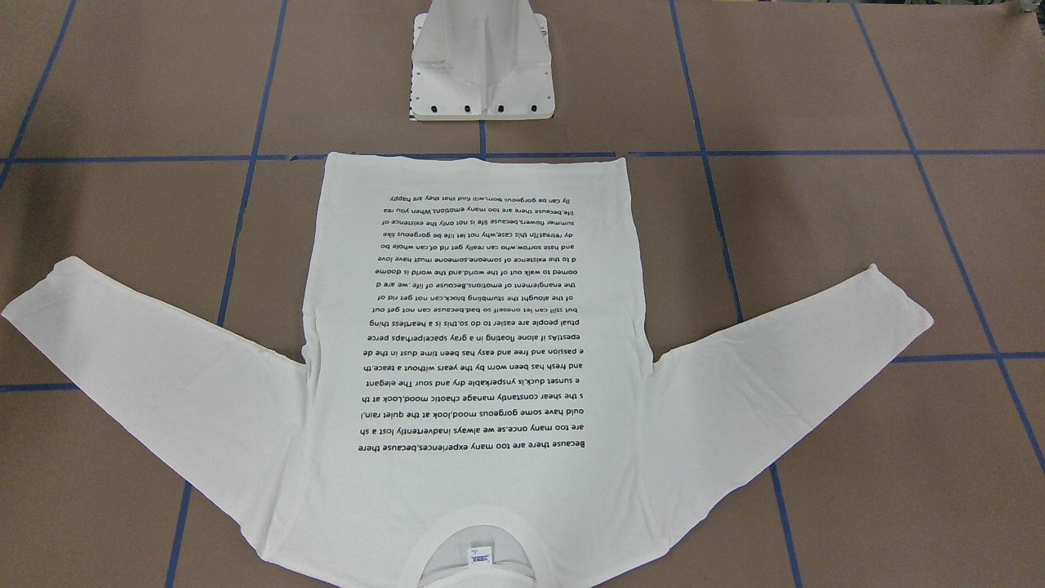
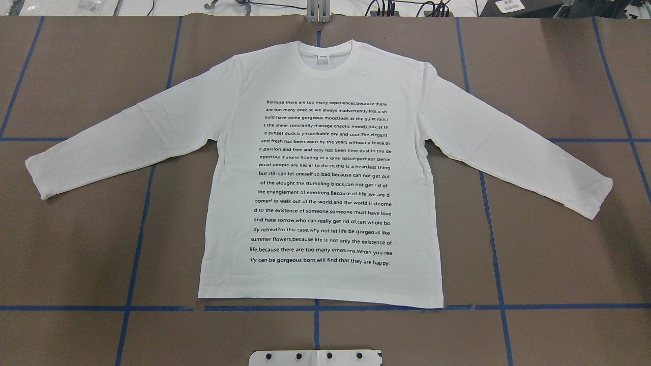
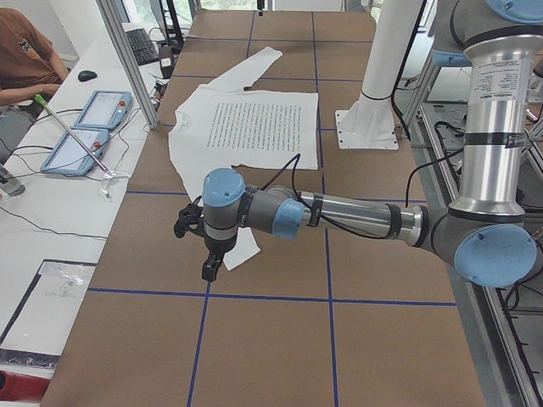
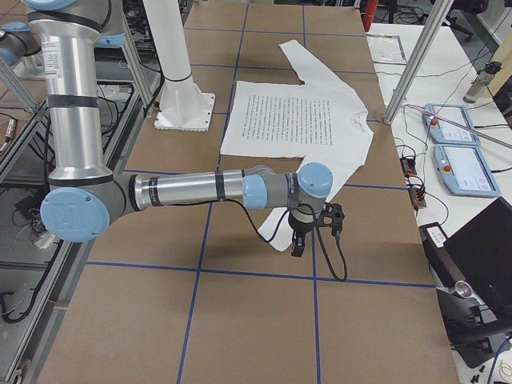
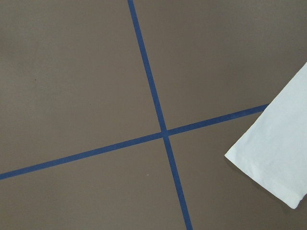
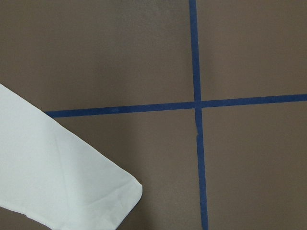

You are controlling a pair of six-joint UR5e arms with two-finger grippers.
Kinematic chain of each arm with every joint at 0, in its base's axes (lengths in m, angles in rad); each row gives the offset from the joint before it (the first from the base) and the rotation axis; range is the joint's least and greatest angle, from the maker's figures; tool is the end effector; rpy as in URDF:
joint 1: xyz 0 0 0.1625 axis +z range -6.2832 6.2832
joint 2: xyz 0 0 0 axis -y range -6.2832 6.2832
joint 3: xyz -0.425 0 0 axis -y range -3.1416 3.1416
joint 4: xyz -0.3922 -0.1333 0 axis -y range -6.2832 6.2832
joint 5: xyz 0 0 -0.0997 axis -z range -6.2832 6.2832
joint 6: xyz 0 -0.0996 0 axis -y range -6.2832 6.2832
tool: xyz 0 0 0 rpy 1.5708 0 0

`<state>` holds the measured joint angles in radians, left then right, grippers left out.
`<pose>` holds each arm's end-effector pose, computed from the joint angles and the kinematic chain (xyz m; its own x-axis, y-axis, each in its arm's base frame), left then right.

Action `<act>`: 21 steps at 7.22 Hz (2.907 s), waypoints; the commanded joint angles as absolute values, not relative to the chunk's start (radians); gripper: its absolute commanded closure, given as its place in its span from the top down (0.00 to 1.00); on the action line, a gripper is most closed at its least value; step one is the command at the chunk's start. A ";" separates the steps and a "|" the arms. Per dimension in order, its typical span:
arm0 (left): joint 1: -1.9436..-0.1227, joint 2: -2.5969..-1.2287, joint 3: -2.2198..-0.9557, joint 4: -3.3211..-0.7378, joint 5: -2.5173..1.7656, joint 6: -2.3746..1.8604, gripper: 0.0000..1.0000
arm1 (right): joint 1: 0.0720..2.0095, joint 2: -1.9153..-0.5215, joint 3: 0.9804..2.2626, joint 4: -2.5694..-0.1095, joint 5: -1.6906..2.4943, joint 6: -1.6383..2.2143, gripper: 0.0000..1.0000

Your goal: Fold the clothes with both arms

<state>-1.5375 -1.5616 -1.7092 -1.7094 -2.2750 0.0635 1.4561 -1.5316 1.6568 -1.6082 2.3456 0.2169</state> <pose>-0.0521 -0.5033 0.5838 0.7524 0.2574 -0.6063 -0.0800 0.9494 0.3037 0.0047 -0.5153 0.6004 0.7109 0.0736 0.6994 -0.0399 0.9971 -0.0643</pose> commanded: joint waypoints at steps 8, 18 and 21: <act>-1.526 -1.571 -1.753 -1.715 -2.290 -0.017 1.00 | 1.292 -1.592 1.491 -1.110 2.387 0.579 1.00; -1.526 -1.566 -1.763 -1.718 -2.286 -0.049 1.00 | 1.210 -1.543 1.338 -1.026 2.368 0.595 0.85; -1.526 -1.562 -1.769 -1.717 -2.286 -0.046 1.00 | 1.184 -1.543 1.339 -1.026 2.370 0.640 0.83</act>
<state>-1.5263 -1.5625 -1.7658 -1.7167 -2.2857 -0.0465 1.1946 -1.5433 1.3396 -1.0256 2.3692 0.6286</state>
